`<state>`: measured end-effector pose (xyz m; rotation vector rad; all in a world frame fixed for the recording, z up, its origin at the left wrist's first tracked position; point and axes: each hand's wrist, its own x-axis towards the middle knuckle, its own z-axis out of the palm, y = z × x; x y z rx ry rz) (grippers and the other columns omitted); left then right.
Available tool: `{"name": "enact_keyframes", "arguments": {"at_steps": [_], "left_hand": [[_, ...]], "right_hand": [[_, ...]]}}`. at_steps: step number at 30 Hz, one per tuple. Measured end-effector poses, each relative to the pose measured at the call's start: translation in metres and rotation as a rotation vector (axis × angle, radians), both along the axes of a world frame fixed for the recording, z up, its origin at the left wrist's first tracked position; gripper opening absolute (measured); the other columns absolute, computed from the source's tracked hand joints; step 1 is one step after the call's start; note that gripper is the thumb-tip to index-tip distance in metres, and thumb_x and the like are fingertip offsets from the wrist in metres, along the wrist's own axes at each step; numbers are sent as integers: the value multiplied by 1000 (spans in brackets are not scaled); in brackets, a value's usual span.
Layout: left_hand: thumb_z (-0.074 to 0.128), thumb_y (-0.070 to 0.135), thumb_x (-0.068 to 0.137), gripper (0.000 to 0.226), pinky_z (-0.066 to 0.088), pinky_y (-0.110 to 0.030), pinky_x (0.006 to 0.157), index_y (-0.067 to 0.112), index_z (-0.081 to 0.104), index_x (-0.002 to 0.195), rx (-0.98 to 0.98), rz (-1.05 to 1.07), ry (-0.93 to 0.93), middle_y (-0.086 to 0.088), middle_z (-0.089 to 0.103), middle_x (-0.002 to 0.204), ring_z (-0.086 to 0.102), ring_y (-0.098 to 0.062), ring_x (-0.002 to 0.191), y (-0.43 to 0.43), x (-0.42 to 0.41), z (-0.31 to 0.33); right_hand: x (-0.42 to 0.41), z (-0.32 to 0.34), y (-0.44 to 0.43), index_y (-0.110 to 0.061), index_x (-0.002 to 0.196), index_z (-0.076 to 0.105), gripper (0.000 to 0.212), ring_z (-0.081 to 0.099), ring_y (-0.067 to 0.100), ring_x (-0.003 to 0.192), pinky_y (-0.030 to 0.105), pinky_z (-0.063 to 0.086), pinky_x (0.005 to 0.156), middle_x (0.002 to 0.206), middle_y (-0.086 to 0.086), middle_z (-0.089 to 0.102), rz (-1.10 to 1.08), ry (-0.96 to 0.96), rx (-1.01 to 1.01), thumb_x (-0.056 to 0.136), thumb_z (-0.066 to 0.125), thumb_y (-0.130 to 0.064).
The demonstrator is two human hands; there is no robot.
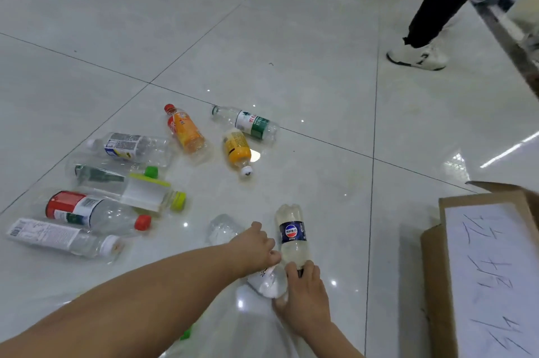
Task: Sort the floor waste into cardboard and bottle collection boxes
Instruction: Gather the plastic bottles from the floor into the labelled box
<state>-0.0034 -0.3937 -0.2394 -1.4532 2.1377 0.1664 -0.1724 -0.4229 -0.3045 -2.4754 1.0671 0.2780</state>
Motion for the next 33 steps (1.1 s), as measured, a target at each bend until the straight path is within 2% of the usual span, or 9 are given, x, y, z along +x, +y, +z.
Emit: {"name": "enact_keyframes", "arguments": {"at_steps": [2, 4, 9, 12, 17, 21, 27, 30, 33], "left_hand": [[88, 34, 44, 49, 52, -29, 69, 29, 68, 88, -124, -5, 62, 1, 67, 81, 64, -16, 65, -5, -11, 3], [89, 33, 44, 61, 53, -36, 71, 23, 69, 100, -231, 121, 129, -4, 66, 103, 62, -20, 90, -9, -24, 1], [54, 24, 90, 65, 41, -38, 97, 10, 18, 142, -97, 1374, 500, -12, 25, 143, 36, -28, 128, -7, -52, 18], [45, 48, 96, 77, 36, -50, 108, 20, -3, 149, 189, 1771, 765, -18, 22, 152, 35, -38, 133, 2, -58, 13], [67, 44, 85, 113, 44, -52, 101, 17, -23, 148, 326, 1929, 966, -23, 32, 149, 51, -40, 122, 13, -64, -2], [73, 34, 79, 79, 56, -41, 88, 3, 34, 141, 269, 1754, 867, -14, 57, 121, 62, -29, 105, 2, -72, -6], [60, 38, 90, 89, 43, -57, 95, 16, -4, 148, 240, 2019, 982, -18, 32, 145, 41, -39, 128, -15, -85, -9], [29, 36, 104, 59, 35, -53, 106, 12, 6, 152, 253, 2067, 1001, -23, 44, 138, 48, -39, 122, -20, -81, -21], [39, 29, 102, 51, 43, -45, 93, 8, 20, 145, 276, 2028, 1021, -18, 50, 117, 51, -34, 98, -21, -78, -24]], "right_hand": [[-17, 9, 9, -23, 92, 44, 66, 57, 20, 67, 19, 33, 50, 78, 2, 53, -85, 7, -22, 39, 67, -54], [-27, 16, 13, -22, 111, 44, 61, 52, 25, 98, 25, 38, 68, 104, 5, 47, -201, 16, 33, 65, 59, -59], [-30, 20, 13, -27, 109, 39, 39, 35, 22, 122, 27, 38, 98, 115, 2, 27, -302, -109, 340, 84, 56, -52], [-28, 25, 14, -32, 103, 42, 26, 46, 15, 112, 20, 39, 98, 117, 2, 30, -356, -169, 456, 87, 57, -47], [-31, 27, 23, -40, 83, 43, 15, 45, -5, 77, -2, 36, 71, 109, 4, 36, -417, -307, 475, 95, 51, -36], [-29, 33, 23, -27, 87, 47, 14, 45, 0, 72, -3, 37, 54, 104, 10, 39, -464, -434, 456, 100, 45, -22], [-32, 30, 17, -17, 79, 50, 24, 46, 1, 48, 13, 43, 45, 88, 12, 49, -480, -516, 407, 99, 42, -6], [-30, 26, 18, -19, 81, 51, 26, 48, 7, 41, 20, 43, 45, 86, 11, 57, -522, -534, 437, 98, 40, -4], [-25, 28, 19, -33, 76, 57, 26, 50, 5, 49, 20, 44, 52, 94, 13, 59, -645, -519, 492, 92, 41, -19]]}}
